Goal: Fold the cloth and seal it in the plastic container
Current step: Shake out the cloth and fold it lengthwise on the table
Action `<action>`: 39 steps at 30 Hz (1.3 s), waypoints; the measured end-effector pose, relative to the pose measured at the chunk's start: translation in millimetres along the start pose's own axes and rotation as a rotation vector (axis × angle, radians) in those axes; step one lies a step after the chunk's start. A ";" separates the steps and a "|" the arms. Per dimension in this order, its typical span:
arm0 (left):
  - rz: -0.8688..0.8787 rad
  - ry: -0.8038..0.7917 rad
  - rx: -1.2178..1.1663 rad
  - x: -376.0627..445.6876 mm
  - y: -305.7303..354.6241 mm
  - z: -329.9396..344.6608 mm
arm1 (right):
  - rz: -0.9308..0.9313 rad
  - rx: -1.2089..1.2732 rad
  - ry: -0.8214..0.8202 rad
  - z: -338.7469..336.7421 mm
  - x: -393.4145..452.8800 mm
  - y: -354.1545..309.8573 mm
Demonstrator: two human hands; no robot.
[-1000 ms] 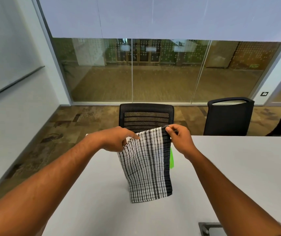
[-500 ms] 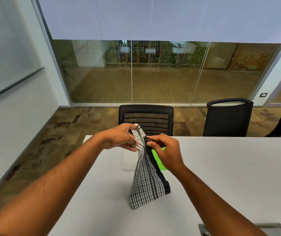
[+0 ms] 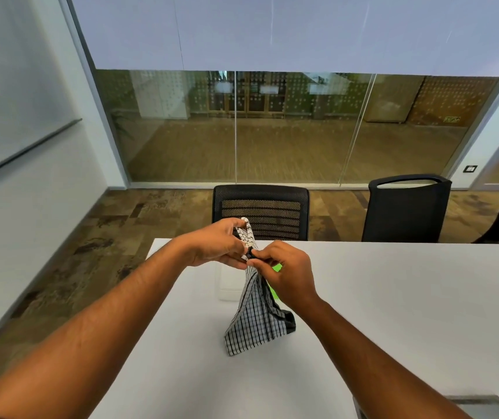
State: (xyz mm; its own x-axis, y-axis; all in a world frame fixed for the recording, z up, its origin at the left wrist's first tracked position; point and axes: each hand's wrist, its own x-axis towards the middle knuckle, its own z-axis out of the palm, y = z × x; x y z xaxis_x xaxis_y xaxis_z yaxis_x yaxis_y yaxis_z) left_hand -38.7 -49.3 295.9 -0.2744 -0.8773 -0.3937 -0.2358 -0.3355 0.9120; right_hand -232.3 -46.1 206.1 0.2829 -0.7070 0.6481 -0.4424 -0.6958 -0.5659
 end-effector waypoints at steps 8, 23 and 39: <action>0.010 -0.053 0.032 -4.9 -0.2 -3.5 | 0.029 0.053 0.011 5.1 -2.5 0.2; 0.142 0.104 0.432 -5.0 2.3 -2.0 | 0.255 0.159 0.111 -5.9 14.6 9.4; 0.486 0.257 0.804 -8.6 30.5 2.2 | 0.475 0.714 -0.178 -12.8 40.5 11.2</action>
State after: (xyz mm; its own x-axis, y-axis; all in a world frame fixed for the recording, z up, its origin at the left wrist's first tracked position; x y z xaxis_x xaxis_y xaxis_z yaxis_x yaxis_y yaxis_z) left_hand -45.5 -51.2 326.9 -0.3207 -0.9383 0.1292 -0.7428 0.3338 0.5803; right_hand -236.7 -80.9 232.5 0.3588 -0.9101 0.2074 0.0745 -0.1935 -0.9783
